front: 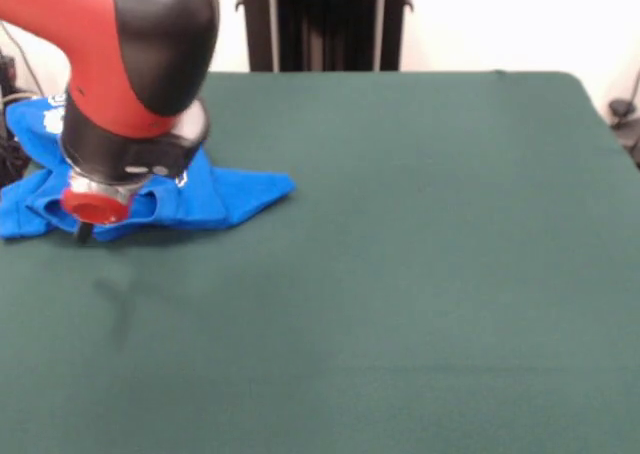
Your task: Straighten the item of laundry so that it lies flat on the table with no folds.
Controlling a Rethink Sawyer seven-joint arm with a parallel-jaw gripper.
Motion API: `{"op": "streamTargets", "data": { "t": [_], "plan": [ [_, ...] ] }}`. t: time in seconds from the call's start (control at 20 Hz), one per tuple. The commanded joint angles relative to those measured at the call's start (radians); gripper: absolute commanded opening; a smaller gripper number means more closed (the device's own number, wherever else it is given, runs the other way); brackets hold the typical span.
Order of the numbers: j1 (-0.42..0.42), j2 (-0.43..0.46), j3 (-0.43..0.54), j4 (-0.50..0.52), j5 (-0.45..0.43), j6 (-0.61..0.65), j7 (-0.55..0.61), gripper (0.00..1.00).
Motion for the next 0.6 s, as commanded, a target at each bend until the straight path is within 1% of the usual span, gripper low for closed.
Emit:
{"op": "streamTargets", "data": {
  "t": [0.05,0.25,0.4,0.6],
  "plan": [
    [0.077,0.127,0.067,-0.118,-0.011,0.297,-0.212,1.00],
    [0.061,0.150,0.063,-0.112,-0.042,0.243,-0.227,1.00],
    [0.051,0.191,0.060,-0.121,-0.054,0.212,-0.226,1.00],
    [0.045,0.255,0.044,-0.143,-0.092,0.093,-0.175,1.00]
  ]
}}
